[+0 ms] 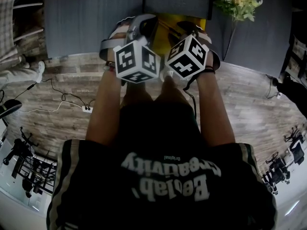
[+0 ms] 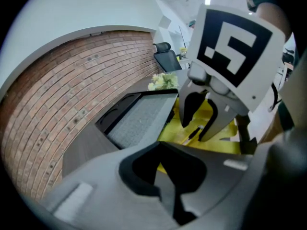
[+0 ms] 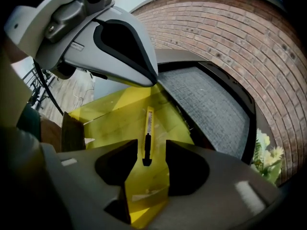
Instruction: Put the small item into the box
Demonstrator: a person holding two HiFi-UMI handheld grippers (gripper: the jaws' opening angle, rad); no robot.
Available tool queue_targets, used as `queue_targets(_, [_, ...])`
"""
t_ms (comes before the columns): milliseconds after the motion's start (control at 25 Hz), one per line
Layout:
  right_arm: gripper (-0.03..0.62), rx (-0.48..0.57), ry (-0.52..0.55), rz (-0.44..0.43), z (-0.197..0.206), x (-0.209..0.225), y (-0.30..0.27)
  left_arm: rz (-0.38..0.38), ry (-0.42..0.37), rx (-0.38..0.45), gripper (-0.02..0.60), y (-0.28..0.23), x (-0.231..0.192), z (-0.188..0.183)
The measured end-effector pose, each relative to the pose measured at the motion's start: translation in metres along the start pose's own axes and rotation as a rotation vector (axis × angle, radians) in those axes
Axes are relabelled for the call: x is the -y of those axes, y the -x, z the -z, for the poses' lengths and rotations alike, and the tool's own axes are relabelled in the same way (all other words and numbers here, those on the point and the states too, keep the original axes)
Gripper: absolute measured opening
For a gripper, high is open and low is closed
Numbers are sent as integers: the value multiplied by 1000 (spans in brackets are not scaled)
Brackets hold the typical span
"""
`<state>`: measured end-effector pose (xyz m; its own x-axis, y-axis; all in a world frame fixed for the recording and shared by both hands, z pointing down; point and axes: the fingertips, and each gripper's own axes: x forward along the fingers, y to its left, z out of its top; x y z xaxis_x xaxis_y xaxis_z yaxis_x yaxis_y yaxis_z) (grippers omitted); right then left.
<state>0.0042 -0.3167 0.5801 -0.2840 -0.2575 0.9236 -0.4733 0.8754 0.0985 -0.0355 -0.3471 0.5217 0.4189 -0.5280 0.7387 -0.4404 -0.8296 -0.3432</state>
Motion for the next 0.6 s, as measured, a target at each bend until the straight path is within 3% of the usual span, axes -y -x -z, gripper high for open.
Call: queue_targets(600, [192, 35, -33, -11, 1, -5, 8, 12, -11, 11, 3, 6, 2, -4])
